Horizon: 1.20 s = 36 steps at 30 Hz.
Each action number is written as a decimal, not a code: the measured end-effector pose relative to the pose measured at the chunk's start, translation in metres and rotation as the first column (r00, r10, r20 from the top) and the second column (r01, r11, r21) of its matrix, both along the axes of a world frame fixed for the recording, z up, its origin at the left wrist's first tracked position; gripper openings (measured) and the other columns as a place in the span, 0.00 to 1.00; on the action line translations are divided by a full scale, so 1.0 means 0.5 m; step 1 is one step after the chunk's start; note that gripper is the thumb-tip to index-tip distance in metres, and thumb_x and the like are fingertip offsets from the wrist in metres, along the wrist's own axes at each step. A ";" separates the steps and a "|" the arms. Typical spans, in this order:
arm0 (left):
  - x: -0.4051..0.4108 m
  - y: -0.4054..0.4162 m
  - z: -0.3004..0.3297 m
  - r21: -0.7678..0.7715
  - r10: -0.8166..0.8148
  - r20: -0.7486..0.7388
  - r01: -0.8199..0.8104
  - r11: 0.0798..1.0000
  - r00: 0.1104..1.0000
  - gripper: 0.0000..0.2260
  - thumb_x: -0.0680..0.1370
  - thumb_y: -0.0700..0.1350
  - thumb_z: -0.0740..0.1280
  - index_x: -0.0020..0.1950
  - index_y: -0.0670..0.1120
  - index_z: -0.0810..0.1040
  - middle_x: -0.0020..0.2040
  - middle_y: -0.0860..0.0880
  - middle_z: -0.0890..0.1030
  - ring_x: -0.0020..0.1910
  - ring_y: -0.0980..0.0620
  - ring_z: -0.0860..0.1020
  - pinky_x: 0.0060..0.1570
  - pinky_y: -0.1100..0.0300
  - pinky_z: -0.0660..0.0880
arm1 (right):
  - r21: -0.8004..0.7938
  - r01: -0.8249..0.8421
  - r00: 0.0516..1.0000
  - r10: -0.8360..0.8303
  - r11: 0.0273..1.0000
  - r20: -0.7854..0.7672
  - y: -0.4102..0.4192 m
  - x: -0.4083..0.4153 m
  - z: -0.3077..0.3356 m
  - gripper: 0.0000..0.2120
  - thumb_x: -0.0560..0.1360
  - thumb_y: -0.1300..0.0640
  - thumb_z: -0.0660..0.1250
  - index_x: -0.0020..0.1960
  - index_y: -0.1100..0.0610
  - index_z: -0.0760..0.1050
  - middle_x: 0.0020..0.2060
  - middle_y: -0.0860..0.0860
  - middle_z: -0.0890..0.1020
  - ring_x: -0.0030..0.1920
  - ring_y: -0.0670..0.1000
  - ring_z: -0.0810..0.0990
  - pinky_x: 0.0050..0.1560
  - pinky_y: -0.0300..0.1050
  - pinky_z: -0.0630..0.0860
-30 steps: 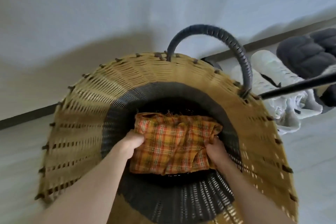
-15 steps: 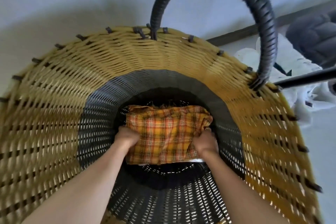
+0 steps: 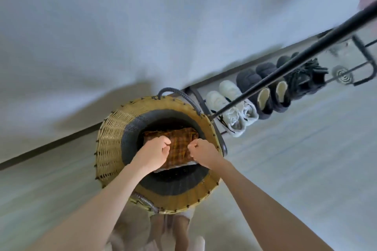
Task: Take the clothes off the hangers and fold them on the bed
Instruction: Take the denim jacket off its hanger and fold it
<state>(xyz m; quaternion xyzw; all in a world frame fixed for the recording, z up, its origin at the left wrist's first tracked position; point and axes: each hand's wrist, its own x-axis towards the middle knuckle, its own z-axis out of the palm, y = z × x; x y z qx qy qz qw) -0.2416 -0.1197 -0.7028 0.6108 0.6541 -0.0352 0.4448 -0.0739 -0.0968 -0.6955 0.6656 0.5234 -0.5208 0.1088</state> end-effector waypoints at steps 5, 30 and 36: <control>0.026 -0.028 0.194 0.081 -0.060 0.044 0.056 0.995 0.997 0.14 0.82 0.45 0.54 0.66 0.48 0.72 0.64 0.51 0.76 0.61 0.54 0.75 0.57 0.62 0.72 | 0.034 -0.034 0.999 0.035 0.999 -0.030 -0.036 0.033 0.212 0.18 0.79 0.55 0.53 0.55 0.66 0.75 0.50 0.60 0.81 0.51 0.59 0.79 0.59 0.52 0.73; 0.460 0.150 1.156 0.963 -0.445 -0.105 0.203 0.178 0.890 0.13 0.81 0.42 0.56 0.62 0.45 0.75 0.60 0.51 0.75 0.58 0.53 0.74 0.52 0.67 0.66 | 0.639 0.045 0.977 -0.167 0.768 0.131 -0.030 0.517 1.168 0.10 0.81 0.56 0.56 0.44 0.57 0.70 0.53 0.57 0.81 0.52 0.57 0.81 0.31 0.32 0.71; 0.568 0.221 1.366 0.952 -0.304 -0.256 0.184 -0.245 0.918 0.12 0.75 0.35 0.65 0.58 0.39 0.78 0.57 0.42 0.78 0.58 0.43 0.76 0.56 0.54 0.72 | 0.836 -0.093 0.926 -0.261 0.540 0.271 0.035 0.626 1.374 0.14 0.80 0.54 0.56 0.56 0.60 0.76 0.52 0.56 0.81 0.54 0.56 0.79 0.53 0.46 0.74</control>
